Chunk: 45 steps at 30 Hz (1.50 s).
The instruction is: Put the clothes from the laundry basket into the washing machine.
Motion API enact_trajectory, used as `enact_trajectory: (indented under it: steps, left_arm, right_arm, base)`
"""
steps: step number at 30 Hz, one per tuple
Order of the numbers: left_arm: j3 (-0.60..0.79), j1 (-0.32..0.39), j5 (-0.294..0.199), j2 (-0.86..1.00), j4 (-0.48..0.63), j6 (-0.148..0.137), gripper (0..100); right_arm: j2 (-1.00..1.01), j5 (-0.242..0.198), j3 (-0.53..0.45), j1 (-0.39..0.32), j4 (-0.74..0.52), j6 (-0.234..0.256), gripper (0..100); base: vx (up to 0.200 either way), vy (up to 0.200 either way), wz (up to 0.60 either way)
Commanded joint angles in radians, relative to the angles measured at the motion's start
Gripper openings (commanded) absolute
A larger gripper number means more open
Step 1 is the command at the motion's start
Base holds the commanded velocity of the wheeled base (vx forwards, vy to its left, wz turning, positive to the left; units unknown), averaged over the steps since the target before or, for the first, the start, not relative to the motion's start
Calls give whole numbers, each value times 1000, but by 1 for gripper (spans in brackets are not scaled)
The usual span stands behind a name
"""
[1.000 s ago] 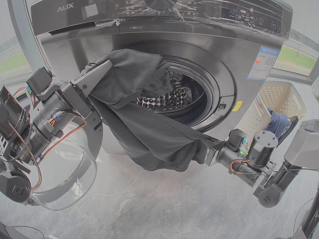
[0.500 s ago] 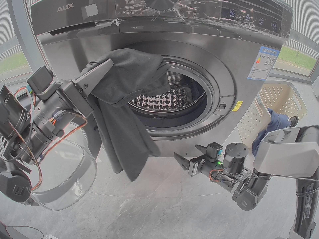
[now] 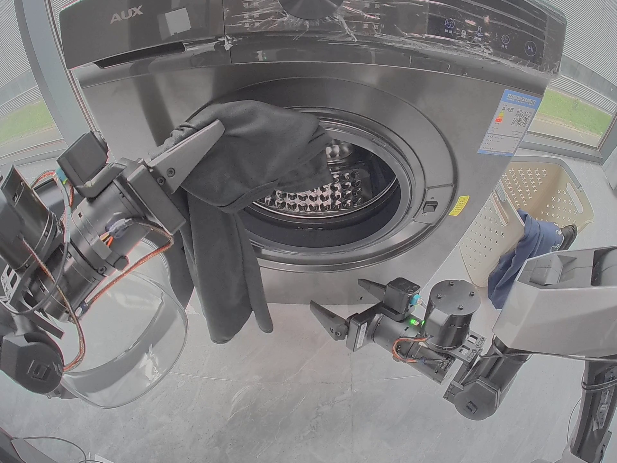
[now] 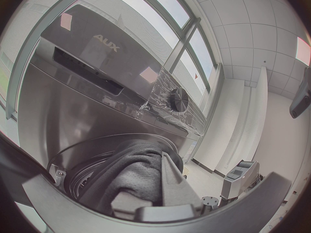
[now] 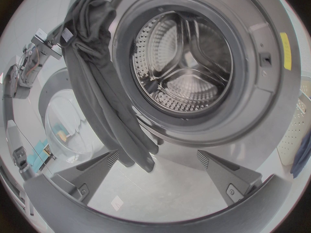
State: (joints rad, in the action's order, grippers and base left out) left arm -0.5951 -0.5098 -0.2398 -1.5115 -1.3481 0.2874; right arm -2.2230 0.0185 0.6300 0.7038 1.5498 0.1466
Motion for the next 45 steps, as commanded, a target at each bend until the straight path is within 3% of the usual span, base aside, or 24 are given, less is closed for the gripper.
enact_trajectory:
  steps: [1, 4, 11, 16, 18, 21, 32, 45]
  left_arm:
    - [12, -9, -7, 5, -2, -1, 0]
    - [23, -27, -12, 16, -9, 1, 0]
    - [55, -65, -53, 36, -40, 6, 0]
    - [61, -73, -56, 37, -51, 9, 0]
    - [60, -88, -56, 39, -66, 30, 0]
    - [58, -87, -55, 37, -69, 41, 0]
    - [63, -87, -55, 28, -69, 38, 0]
    - [51, -81, -39, 7, -69, 32, 0]
  right_arm:
    - [23, 26, 77, 17, 0, 4, 100]
    - [6, 54, 152, 3, -4, 4, 100]
    - [-26, 51, 246, -14, -11, -7, 100]
    - [-58, 51, 275, -12, -14, -10, 100]
    - [-86, 49, 287, 2, -14, -10, 100]
    - [-95, 51, 284, 34, -13, -10, 100]
    - [-87, 49, 280, 195, -14, -10, 100]
    - [-130, 60, 286, 238, -13, -9, 100]
  base:
    - [0, 0, 0]
    - [0, 0, 0]
    - [0, 0, 0]
    - [0, 0, 0]
    - [0, 0, 0]
    - [0, 0, 0]
    - [0, 0, 0]
    - [0, 0, 0]
